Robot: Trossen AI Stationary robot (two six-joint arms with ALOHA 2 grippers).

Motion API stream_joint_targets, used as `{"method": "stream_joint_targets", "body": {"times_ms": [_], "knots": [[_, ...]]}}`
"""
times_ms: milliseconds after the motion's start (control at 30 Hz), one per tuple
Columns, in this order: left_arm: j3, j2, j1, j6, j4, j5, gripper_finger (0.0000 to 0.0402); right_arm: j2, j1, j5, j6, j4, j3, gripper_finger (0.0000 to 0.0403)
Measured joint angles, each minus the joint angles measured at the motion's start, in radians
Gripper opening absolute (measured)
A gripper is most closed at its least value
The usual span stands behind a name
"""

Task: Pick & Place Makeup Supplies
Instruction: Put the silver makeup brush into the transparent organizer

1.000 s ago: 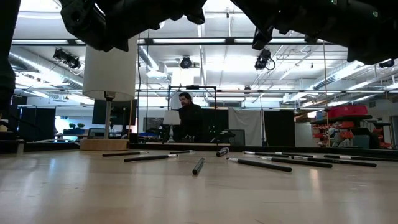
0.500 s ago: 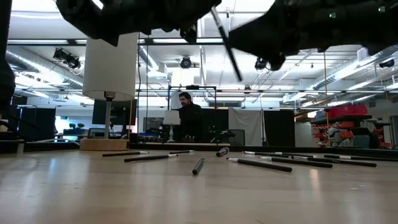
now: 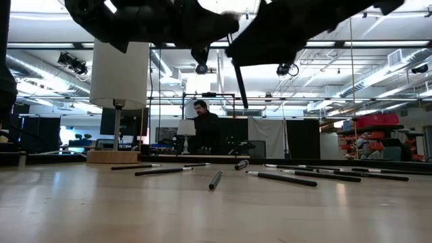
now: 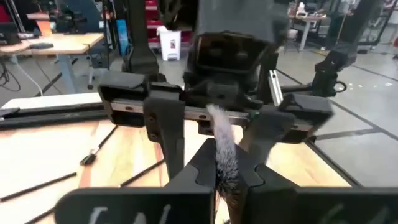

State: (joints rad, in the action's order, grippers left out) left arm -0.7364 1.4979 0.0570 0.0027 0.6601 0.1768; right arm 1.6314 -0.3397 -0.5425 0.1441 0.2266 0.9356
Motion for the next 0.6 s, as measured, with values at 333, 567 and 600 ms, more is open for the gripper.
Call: {"method": "stream_joint_targets", "body": {"times_ms": [333,567,600], "knots": [[0.000,0.000,0.000,0.000,-0.009,0.001,0.0015,0.036,-0.002,-0.004,-0.041,0.056,0.035,0.0119],[0.000,0.000,0.003,0.004,-0.010,0.007,0.0024,0.036,-0.002,-0.008,-0.053,0.065,0.035,0.0032],[0.000,0.000,0.004,0.008,-0.011,0.010,0.0029,0.036,-0.002,-0.007,-0.050,0.063,0.035,0.0021]]}}
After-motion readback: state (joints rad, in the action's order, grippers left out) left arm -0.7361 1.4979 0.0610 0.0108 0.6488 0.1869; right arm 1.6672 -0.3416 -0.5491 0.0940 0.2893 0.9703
